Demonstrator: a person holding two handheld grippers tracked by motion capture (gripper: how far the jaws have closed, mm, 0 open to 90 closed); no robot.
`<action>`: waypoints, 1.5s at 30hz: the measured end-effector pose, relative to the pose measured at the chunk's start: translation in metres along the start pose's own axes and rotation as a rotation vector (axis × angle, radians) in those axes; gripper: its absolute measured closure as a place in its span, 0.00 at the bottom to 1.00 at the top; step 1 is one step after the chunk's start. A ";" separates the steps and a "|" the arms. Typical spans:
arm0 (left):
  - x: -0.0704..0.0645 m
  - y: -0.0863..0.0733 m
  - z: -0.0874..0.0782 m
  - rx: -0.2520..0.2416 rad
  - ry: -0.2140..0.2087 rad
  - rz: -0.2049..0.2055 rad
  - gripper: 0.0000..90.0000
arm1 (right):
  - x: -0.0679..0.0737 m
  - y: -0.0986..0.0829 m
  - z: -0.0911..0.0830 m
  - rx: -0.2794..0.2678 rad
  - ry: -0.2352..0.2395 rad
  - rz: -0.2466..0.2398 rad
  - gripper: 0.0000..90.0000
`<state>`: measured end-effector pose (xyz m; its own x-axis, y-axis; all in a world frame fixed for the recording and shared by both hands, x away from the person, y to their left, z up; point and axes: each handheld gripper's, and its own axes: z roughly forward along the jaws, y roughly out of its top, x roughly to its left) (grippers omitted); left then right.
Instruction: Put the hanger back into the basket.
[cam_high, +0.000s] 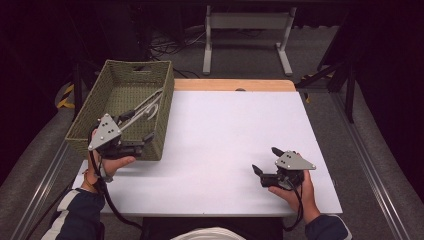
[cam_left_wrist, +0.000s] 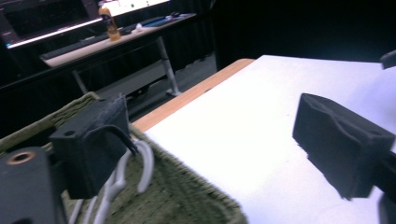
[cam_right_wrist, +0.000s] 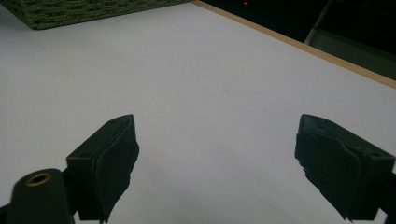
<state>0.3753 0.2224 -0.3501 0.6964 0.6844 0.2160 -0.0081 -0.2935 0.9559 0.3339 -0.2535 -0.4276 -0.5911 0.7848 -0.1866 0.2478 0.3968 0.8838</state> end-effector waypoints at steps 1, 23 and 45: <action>0.000 0.000 0.000 0.000 0.000 0.000 0.11 | 0.000 0.000 0.000 0.000 0.000 0.000 0.15; -0.061 -0.019 0.016 -0.012 -0.129 0.061 0.07 | 0.007 -0.001 0.000 0.016 -0.007 0.002 0.14; -0.061 -0.082 0.007 0.146 -0.089 -0.013 0.05 | 0.026 0.000 0.003 -0.013 0.003 -0.077 0.13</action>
<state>0.3389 0.2004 -0.4431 0.7564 0.6292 0.1790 0.1014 -0.3832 0.9181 0.3202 -0.2315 -0.4336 -0.6100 0.7509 -0.2529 0.1916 0.4495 0.8725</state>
